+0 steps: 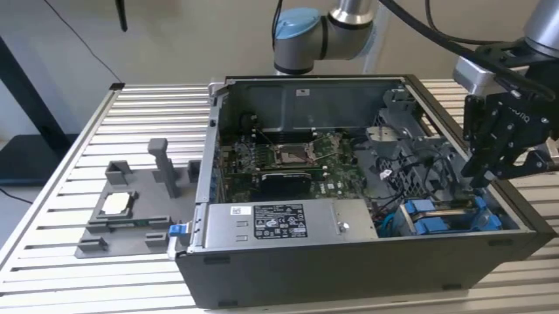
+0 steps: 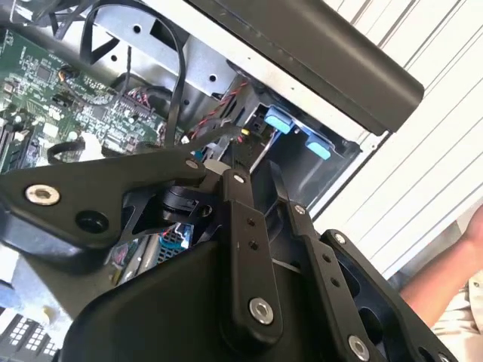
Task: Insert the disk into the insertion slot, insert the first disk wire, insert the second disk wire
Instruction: 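Insert the first disk wire, then insert the second disk wire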
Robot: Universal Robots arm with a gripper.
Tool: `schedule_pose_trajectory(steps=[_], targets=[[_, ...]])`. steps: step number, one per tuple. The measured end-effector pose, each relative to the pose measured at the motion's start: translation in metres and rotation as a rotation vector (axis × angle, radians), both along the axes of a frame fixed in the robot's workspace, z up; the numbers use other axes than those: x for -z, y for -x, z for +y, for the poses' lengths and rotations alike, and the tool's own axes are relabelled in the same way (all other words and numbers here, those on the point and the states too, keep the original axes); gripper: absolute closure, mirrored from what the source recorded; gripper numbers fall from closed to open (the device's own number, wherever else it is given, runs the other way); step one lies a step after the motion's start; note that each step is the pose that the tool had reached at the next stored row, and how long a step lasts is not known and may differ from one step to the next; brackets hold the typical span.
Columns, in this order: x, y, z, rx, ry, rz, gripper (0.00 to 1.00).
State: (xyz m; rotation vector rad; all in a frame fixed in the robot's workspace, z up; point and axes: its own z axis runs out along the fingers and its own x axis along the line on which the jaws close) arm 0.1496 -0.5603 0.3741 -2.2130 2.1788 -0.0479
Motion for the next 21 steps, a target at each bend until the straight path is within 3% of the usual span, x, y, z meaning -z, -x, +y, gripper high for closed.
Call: schedule_pose_trajectory(steps=[3, 9, 16, 18, 21], targets=[[-0.0045, 0.0017, 0.0003, 0.000, 0.0000, -0.0026, 0.73], [-0.0047, 0.0025, 0.0011, 0.000, 0.0003, -0.0028, 0.73], [-0.0076, 0.0094, 0.0122, 0.000, 0.0001, -0.0039, 0.73], [-0.0125, 0.0120, 0.0158, 0.000, 0.0001, -0.0067, 0.73], [-0.0139, 0.0162, 0.0199, 0.000, 0.0000, -0.0103, 0.73]])
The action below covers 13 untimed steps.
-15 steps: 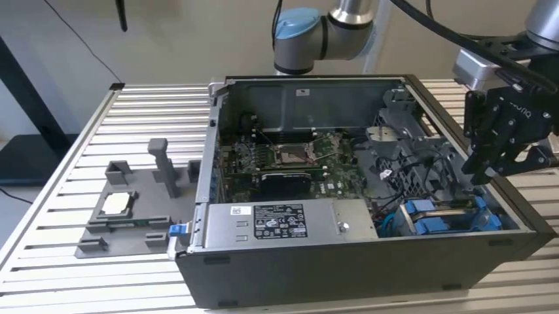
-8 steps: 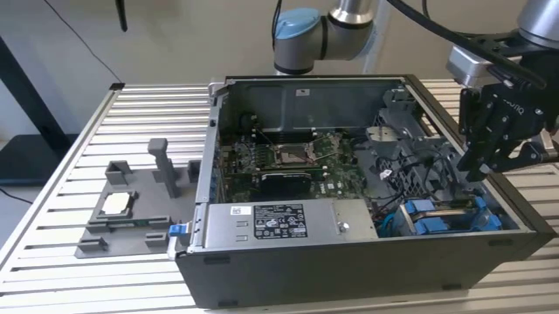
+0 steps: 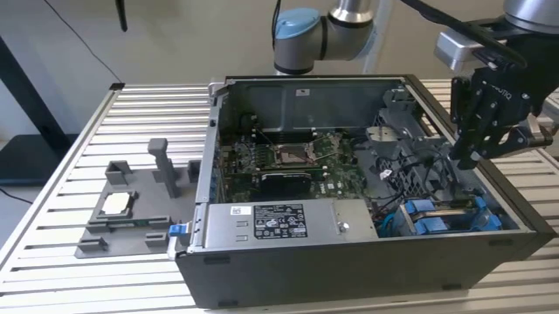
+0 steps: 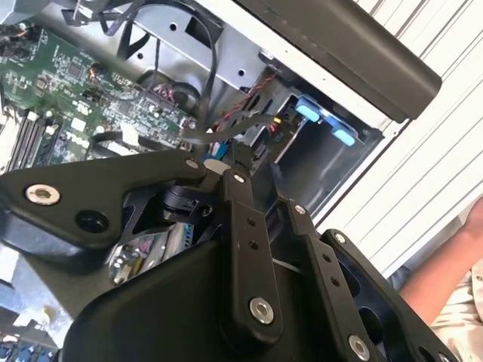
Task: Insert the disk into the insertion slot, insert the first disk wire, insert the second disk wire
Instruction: 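Insert the second disk wire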
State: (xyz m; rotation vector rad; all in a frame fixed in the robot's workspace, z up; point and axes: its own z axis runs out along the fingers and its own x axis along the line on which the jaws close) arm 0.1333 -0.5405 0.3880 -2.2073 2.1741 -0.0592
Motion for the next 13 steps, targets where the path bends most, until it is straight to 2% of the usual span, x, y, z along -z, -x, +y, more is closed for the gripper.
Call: schedule_pose_trajectory(steps=[5, 13], targets=[[-0.0026, 0.0113, 0.0020, 0.000, 0.0002, -0.0095, 0.73], [-0.0032, 0.0341, 0.0032, 0.000, 0.0001, -0.0317, 0.73]])
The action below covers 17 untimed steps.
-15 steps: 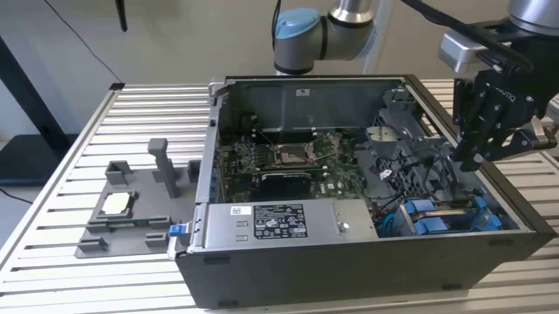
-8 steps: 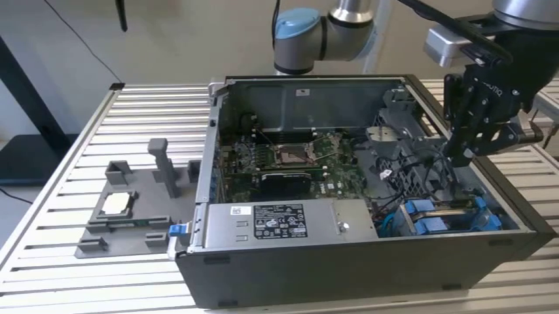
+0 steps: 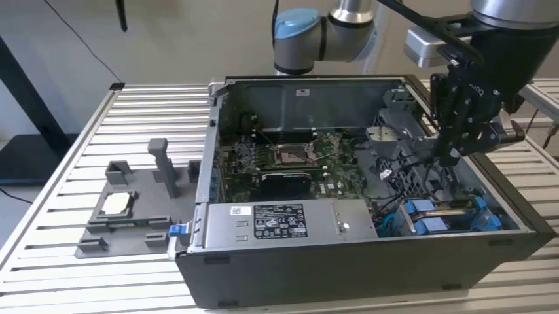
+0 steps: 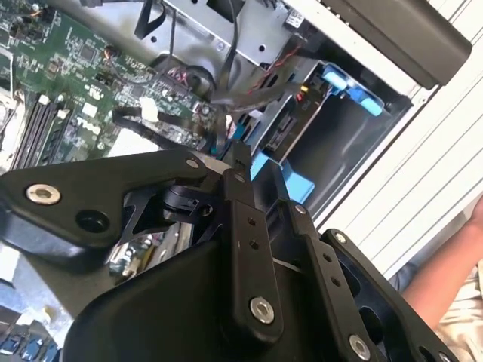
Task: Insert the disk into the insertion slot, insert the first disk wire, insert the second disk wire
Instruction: 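Insert the second disk wire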
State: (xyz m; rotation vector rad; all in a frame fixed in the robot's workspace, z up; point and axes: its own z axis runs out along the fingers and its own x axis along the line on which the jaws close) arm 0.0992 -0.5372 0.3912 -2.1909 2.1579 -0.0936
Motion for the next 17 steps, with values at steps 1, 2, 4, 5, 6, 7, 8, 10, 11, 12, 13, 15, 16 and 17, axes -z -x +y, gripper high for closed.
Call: schedule_pose_trajectory(steps=[1, 2, 4, 5, 6, 7, 8, 10, 11, 12, 13, 15, 16, 17], targets=[[-0.0001, 0.0030, 0.0002, 0.000, 0.0000, -0.0030, 0.73], [-0.0001, 0.0056, 0.0005, 0.000, 0.0000, -0.0059, 0.73], [-0.0002, 0.0106, 0.0014, 0.000, 0.0000, -0.0138, 0.73], [-0.0001, 0.0126, 0.0022, 0.000, 0.0000, -0.0191, 0.73], [-0.0001, 0.0142, 0.0030, 0.000, 0.0000, -0.0248, 0.73], [0.0001, 0.0159, 0.0039, 0.000, 0.0000, -0.0314, 0.73], [0.0004, 0.0174, 0.0046, 0.000, 0.0001, -0.0378, 0.73], [0.0017, 0.0207, 0.0064, 0.000, 0.0000, -0.0526, 0.73], [0.0025, 0.0215, 0.0070, 0.000, -0.0001, -0.0592, 0.73], [0.0036, 0.0222, 0.0076, -0.001, -0.0001, -0.0659, 0.73], [0.0048, 0.0227, 0.0082, -0.002, -0.0002, -0.0723, 0.73], [0.0070, 0.0238, 0.0100, -0.004, -0.0001, -0.0838, 0.73], [0.0078, 0.0245, 0.0107, -0.005, -0.0003, -0.0883, 0.73], [0.0081, 0.0256, 0.0109, -0.007, -0.0004, -0.0907, 0.73]])
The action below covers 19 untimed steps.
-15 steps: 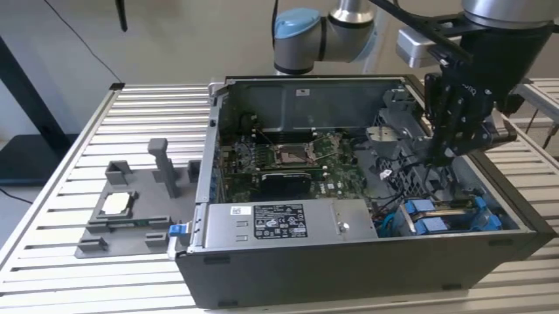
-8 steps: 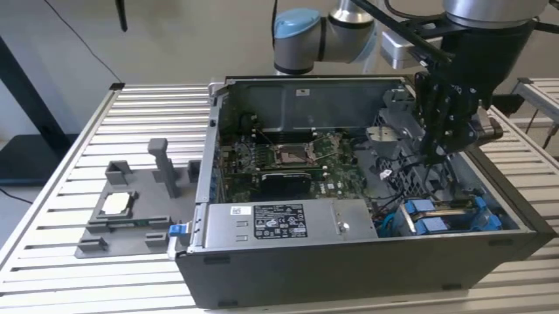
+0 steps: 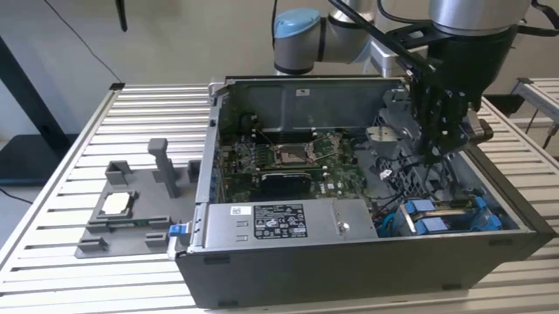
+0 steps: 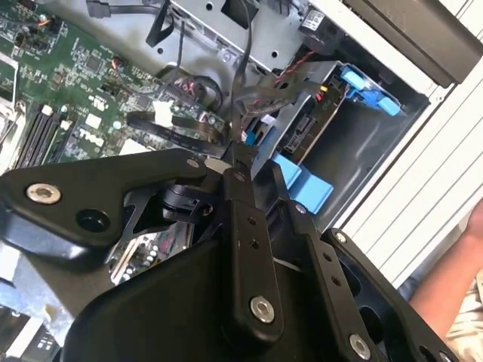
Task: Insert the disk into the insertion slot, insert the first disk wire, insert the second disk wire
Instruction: 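Insert the second disk wire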
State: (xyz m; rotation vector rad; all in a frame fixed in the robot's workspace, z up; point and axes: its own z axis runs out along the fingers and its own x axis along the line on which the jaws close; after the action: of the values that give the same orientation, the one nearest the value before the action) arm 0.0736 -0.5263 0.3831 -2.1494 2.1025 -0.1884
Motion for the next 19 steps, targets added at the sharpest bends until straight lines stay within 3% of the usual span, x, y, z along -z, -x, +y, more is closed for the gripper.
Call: schedule_pose_trajectory(steps=[7, 19], targets=[[0.0023, 0.0039, 0.0001, -0.016, 0.0007, -0.0064, 0.73], [0.0045, 0.0082, 0.0001, -0.023, 0.0007, -0.0094, 0.73]])
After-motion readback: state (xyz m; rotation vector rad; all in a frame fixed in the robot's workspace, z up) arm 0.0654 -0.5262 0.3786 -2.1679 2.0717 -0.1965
